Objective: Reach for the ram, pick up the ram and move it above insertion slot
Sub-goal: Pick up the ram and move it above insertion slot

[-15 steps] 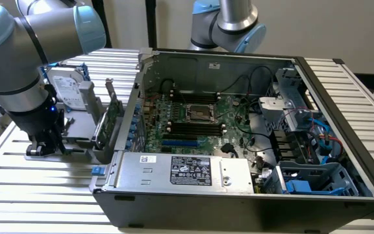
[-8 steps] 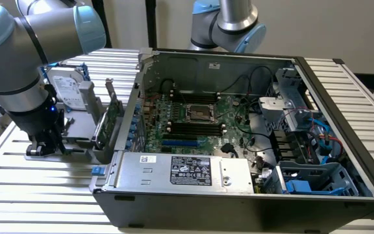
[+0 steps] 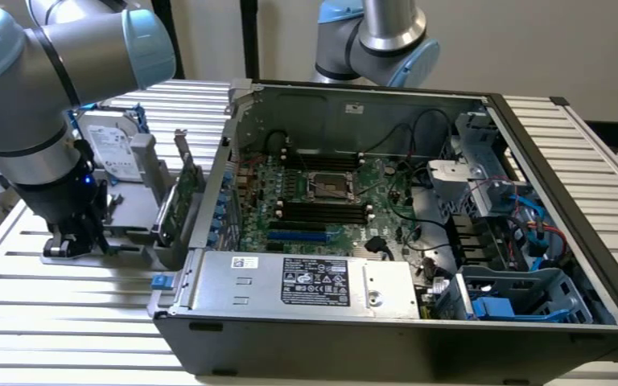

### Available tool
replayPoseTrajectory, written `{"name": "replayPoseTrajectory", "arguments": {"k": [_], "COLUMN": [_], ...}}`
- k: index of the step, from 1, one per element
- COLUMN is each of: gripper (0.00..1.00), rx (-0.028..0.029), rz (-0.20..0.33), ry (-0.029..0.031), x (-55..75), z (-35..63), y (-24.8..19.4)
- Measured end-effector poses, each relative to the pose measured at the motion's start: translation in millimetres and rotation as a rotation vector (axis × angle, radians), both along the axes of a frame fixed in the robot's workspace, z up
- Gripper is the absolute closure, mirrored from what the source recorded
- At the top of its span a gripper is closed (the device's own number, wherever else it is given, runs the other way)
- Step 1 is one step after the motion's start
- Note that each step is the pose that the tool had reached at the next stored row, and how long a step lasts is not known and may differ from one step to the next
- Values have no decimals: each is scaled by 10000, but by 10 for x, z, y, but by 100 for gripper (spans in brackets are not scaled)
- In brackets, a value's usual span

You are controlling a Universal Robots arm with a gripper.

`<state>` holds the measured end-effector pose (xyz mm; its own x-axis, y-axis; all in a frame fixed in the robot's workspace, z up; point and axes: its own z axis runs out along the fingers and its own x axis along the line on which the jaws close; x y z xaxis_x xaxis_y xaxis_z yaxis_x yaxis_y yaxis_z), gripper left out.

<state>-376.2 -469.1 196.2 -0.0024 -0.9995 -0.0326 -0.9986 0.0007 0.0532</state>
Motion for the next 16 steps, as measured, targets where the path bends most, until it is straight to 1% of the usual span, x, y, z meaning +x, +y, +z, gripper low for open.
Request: {"name": "replayPoseTrajectory", "arguments": {"k": [4,9,16], "gripper": [86,86,86], "rx": [2,2,3], "rz": [-122,-138,-137], "ry": [-1,0,0], "x": [2,2,4], "z": [0,19,121], "y": [0,0,0]}}
